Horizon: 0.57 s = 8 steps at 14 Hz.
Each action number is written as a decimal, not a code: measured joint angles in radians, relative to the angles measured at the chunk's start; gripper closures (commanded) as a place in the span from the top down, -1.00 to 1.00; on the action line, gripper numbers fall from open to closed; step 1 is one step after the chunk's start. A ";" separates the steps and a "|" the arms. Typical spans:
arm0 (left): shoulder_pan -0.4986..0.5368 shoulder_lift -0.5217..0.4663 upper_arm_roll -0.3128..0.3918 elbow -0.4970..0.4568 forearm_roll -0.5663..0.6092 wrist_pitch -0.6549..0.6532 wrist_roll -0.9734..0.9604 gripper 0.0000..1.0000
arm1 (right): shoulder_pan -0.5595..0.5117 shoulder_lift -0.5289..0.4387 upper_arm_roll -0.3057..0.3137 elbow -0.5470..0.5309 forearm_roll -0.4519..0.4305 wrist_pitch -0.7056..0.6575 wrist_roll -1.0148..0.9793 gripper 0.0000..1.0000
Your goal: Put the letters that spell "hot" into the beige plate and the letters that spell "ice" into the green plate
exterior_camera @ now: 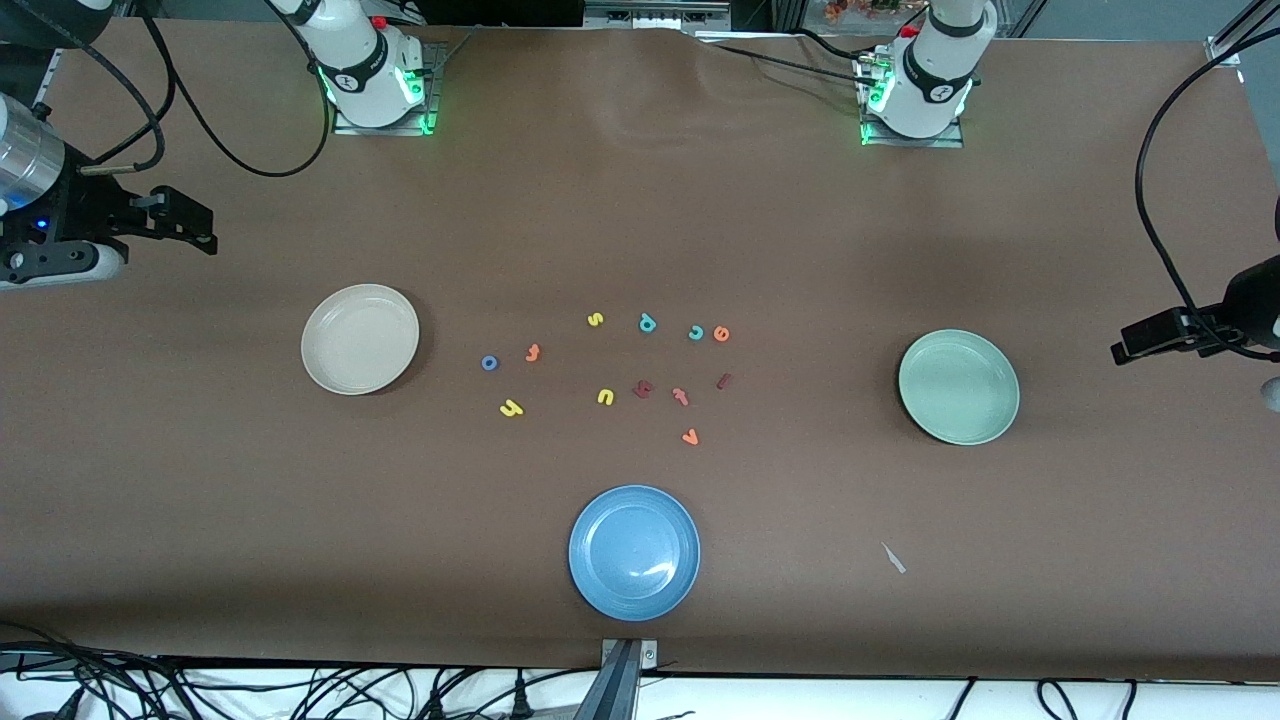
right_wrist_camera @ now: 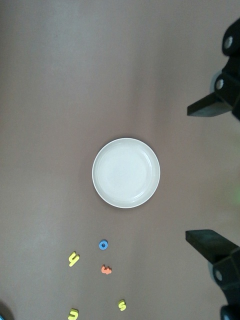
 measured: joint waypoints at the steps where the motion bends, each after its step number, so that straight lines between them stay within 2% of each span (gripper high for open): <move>1: 0.000 0.000 0.000 0.000 0.000 0.000 0.000 0.99 | 0.000 0.000 0.000 0.000 0.000 0.001 0.000 1.00; 8: 0.003 0.000 0.003 -0.001 0.015 0.000 0.014 0.96 | 0.003 0.000 0.003 0.000 0.000 0.003 0.000 1.00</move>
